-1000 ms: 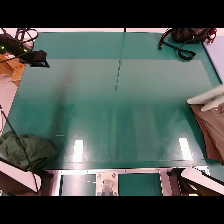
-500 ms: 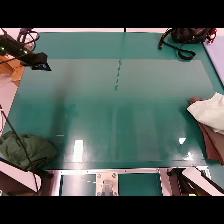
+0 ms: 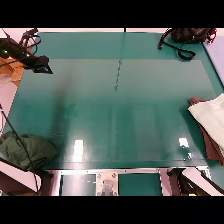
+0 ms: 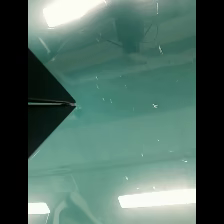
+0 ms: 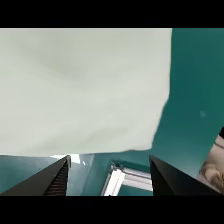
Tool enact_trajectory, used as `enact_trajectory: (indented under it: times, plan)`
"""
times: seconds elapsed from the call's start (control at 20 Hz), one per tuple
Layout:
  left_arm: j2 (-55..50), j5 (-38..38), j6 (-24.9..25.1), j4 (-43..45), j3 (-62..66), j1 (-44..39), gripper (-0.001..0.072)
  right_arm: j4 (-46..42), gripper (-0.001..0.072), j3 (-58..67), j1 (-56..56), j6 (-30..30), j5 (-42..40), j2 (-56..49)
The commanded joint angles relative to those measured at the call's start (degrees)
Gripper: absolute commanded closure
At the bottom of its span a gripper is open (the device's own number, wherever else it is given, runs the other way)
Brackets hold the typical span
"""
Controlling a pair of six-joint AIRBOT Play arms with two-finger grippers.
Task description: Fold the shirts.
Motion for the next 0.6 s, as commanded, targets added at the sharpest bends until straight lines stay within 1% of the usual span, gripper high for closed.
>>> enact_trajectory:
  times: [0.0,0.05,0.1,0.2,0.35,0.45,0.55]
  plan:
    - [0.7,0.66,0.11,-2.62,-0.07,-0.04,0.0685,6.23,0.0271,6.12,3.65,0.02,-3.13,0.02]
    - [1.53,1.16,0.13,-2.86,-0.02,-0.24,0.0685,10.38,0.0585,7.54,5.64,-0.07,-4.63,0.02]
    - [2.56,1.79,0.11,-2.69,0.0,-0.57,0.0686,14.69,0.069,8.22,8.22,-0.26,-6.73,0.04]
    - [4.61,1.81,0.02,-2.67,-0.26,-1.77,0.0686,21.29,0.0694,7.98,15.23,-1.18,-10.62,0.04]
    - [8.52,1.57,-0.63,-2.43,-5.27,-4.96,0.0686,22.64,0.0695,6.34,30.05,-1.97,-14.27,0.02]
    - [12.09,2.51,-1.9,-1.64,-12.79,-7.65,0.0686,22.62,0.0695,3.39,41.2,-3.06,-15.85,0.04]
    - [17.53,5.77,-2.27,-1.66,-23.87,-10.51,0.0686,22.67,0.0695,-1.31,52.35,-3.02,-18.84,0.02]
